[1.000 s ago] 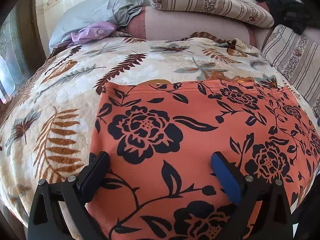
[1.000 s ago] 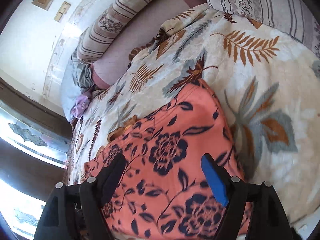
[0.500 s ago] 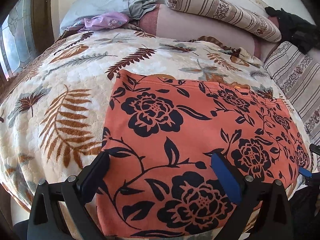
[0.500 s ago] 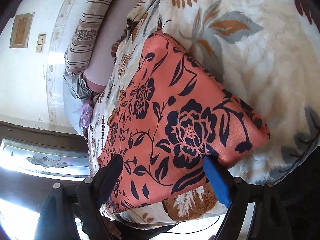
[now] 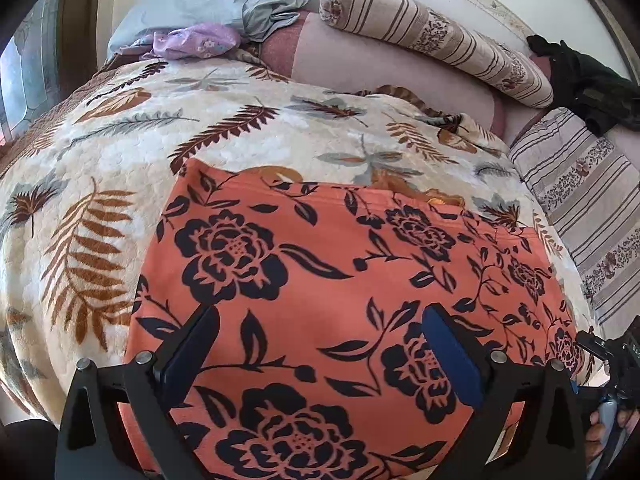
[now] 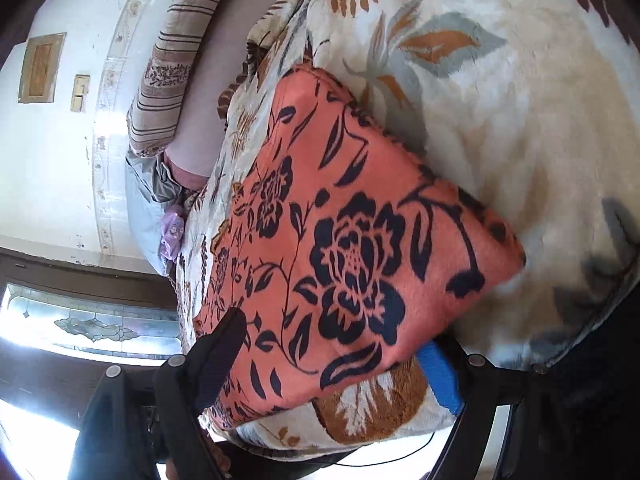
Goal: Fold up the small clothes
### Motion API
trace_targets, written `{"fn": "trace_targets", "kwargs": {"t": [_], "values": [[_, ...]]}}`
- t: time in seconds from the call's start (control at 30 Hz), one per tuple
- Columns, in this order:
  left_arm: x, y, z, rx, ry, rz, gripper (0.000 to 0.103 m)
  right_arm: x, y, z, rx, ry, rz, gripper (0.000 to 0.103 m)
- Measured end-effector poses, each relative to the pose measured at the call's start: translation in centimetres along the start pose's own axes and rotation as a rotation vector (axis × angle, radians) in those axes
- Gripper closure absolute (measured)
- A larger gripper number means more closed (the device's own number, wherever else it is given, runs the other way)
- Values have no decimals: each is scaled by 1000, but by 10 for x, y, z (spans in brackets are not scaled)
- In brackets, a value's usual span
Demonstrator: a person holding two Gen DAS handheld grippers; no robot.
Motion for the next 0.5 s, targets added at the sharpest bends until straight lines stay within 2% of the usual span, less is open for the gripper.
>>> {"fn": "trace_targets", "kwargs": {"t": [0.13, 0.23, 0.3, 0.4, 0.47, 0.5], "values": [[-6, 9, -13, 16, -7, -36, 2, -12, -4, 0, -13, 6, -29, 17], [-7, 1, -23, 10, -23, -21, 2, -11, -5, 1, -12, 34, -43, 17], [-3, -15, -30, -14, -47, 23, 2, -10, -4, 1, -23, 36, -45, 17], [8, -43, -37, -79, -82, 130, 2, -9, -2, -3, -47, 26, -47, 17], [11, -36, -46, -117, -136, 91, 2, -9, 0, -4, -46, 27, -48, 18], [11, -30, -49, -102, -146, 78, 2, -8, 0, -4, -46, 29, -47, 18]]}}
Point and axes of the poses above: each gripper's, at about its wrist camera, not at the fingertips, and y roughly against the way its jaws point, z to its left, x to its underside, the point moved 3 cm from there along -y, roughly the way its jaws point, and after that the axes turned 13 degrees about z, right-handed, at the moved point
